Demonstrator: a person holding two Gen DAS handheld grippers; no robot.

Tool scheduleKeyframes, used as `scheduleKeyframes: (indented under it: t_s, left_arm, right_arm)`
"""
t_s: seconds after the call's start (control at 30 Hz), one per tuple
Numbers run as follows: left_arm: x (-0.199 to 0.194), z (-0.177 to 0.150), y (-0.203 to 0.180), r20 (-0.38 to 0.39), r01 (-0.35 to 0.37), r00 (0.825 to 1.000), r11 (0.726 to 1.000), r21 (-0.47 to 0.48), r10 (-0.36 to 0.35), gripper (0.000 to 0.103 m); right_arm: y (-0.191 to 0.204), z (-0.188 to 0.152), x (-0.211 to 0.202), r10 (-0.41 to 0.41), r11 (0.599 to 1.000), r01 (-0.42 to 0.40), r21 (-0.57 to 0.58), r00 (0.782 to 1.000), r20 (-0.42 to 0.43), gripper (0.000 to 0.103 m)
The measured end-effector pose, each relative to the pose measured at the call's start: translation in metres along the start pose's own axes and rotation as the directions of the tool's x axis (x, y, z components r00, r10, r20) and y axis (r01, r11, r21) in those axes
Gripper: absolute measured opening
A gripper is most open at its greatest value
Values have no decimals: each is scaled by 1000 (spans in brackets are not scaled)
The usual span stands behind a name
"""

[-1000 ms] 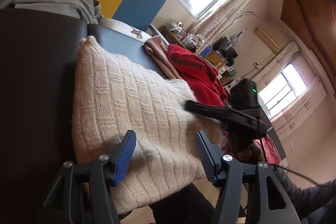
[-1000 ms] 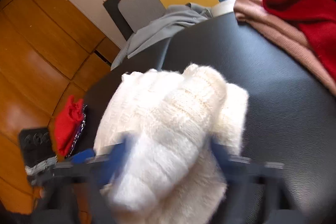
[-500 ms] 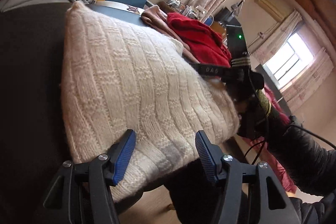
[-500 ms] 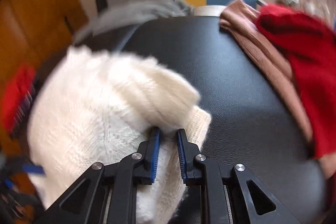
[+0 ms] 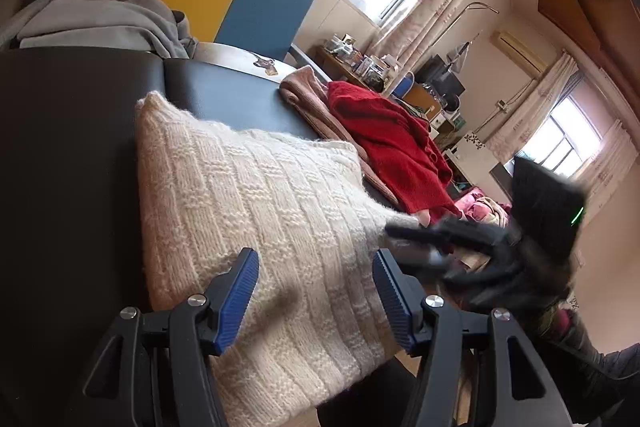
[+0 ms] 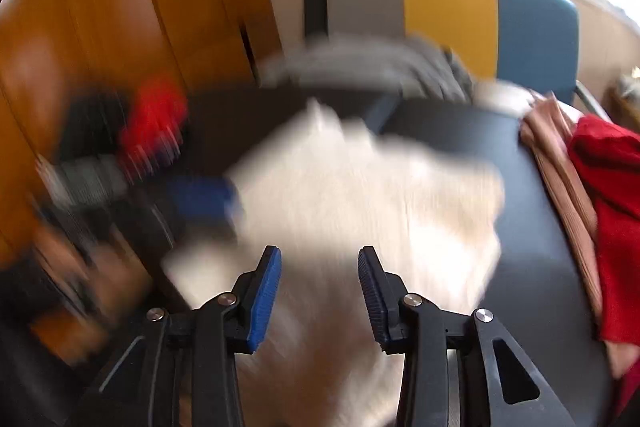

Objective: Fold clothes

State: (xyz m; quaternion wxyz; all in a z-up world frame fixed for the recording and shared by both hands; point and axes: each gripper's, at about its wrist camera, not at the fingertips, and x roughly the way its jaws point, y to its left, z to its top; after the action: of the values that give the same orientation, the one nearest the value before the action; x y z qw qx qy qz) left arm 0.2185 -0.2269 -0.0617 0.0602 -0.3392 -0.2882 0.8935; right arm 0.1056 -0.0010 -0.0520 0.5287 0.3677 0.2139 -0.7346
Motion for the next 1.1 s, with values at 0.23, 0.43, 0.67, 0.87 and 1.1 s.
scheduleKeyframes:
  t_s: [0.23,0.43,0.67,0.87,1.1]
  left_arm:
    - [33,-30,-6,-83,-29,996,999,12,30,54]
    - [-8,-8,-18,16,-3,1000,999,41,2,58]
    - [-31,58,0,137,-82,988,993,89,69,59]
    - [12,94,23,38,-109,994,987,119,105,59]
    - [109,99,74,-131,-136,982,991,16,137,79]
  right_arm:
    - [-46,-64,9,56,980,-74,182,993,102,42]
    - [-48,-37,3,32,983,-38,179,999,32,48]
    - [-34,40,-33,5,968,-53,245,982,190,88]
    - [-18,71,21,-60,967,24,254,989,138,89]
    - [-53,31,60,-42,951,-18,310,982,186,96]
